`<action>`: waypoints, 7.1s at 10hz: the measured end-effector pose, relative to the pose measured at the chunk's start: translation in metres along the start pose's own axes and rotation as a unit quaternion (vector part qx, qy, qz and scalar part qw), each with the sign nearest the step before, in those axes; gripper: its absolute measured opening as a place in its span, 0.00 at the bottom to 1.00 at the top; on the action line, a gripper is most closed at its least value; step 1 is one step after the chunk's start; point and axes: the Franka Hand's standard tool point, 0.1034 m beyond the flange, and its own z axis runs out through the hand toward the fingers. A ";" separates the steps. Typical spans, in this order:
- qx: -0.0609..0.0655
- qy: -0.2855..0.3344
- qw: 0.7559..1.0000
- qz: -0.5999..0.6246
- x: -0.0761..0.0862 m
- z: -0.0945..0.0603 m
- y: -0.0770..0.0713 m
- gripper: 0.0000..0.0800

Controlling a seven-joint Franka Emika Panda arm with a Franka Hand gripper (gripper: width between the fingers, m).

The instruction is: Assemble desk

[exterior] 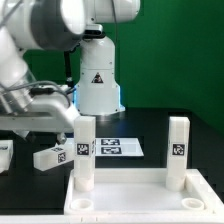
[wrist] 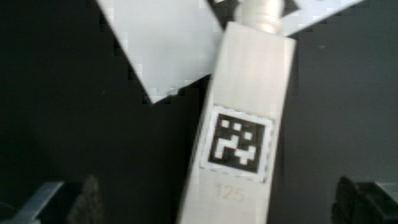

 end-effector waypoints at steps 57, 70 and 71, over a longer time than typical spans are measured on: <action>-0.032 0.423 0.878 -0.221 -0.016 -0.106 -0.284 0.36; -0.082 0.440 0.832 -0.328 0.016 -0.082 -0.326 0.36; -0.082 0.438 0.833 -0.328 0.016 -0.077 -0.324 0.36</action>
Offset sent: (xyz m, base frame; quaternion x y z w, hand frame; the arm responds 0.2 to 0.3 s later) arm 0.0000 0.0000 0.0000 0.0000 -0.0650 0.0000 0.9979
